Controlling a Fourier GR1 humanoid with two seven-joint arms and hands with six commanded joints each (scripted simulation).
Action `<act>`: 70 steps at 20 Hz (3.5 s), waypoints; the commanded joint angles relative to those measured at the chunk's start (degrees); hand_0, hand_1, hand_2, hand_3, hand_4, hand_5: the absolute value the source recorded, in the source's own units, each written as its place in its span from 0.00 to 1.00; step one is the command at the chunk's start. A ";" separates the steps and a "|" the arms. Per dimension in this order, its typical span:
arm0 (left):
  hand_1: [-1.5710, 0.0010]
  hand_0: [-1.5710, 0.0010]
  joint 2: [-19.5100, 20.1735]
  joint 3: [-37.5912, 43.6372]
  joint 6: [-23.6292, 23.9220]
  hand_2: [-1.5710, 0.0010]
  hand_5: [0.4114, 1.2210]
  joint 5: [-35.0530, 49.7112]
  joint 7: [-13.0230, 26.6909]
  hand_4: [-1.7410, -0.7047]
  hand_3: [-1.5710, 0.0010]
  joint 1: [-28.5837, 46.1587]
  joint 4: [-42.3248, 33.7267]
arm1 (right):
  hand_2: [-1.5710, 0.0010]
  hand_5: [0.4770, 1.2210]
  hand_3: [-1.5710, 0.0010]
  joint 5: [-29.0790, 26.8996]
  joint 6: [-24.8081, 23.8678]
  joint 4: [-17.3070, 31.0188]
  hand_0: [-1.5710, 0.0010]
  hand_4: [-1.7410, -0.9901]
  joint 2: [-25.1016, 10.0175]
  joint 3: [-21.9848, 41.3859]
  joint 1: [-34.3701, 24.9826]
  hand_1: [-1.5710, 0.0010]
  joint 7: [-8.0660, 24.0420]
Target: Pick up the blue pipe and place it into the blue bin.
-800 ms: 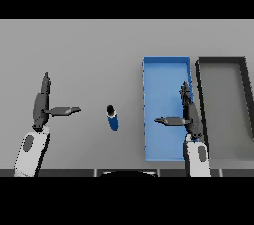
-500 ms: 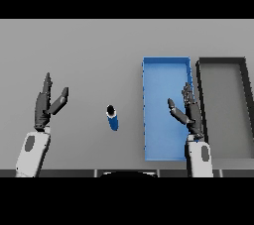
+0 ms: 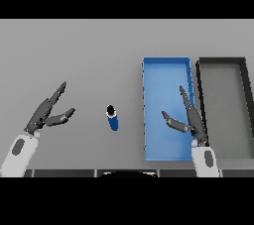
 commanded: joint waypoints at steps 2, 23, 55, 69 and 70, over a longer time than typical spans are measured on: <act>1.00 1.00 1.33 -1.68 -2.07 1.00 0.21 0.24 1.05 0.73 1.00 0.98 -3.42 | 1.00 0.14 1.00 -1.20 0.23 -0.40 1.00 0.73 0.28 -0.45 -0.48 1.00 0.85; 1.00 1.00 -15.61 -16.94 -2.22 1.00 0.10 -10.50 8.41 0.59 1.00 -5.34 2.18 | 1.00 0.10 1.00 -2.34 1.18 -1.13 1.00 0.72 0.75 -0.41 0.43 1.00 0.68; 0.01 0.01 -30.24 -17.18 0.23 0.01 0.99 -10.54 0.46 0.26 0.01 -8.65 0.94 | 1.00 0.11 1.00 -0.71 0.62 0.62 1.00 0.81 -0.32 -0.86 -0.55 1.00 1.45; 0.00 0.00 -32.36 -16.10 -4.28 0.00 1.00 -12.22 4.86 0.26 0.00 -9.38 -1.09 | 1.00 0.14 1.00 11.34 -14.36 -15.34 1.00 0.74 10.90 4.75 21.41 1.00 2.08; 0.00 0.00 -32.67 -15.92 -4.36 0.00 1.00 -12.66 4.53 0.26 0.00 -9.63 -0.92 | 1.00 0.13 1.00 12.34 -14.99 -16.80 1.00 0.73 11.38 5.27 22.27 1.00 2.24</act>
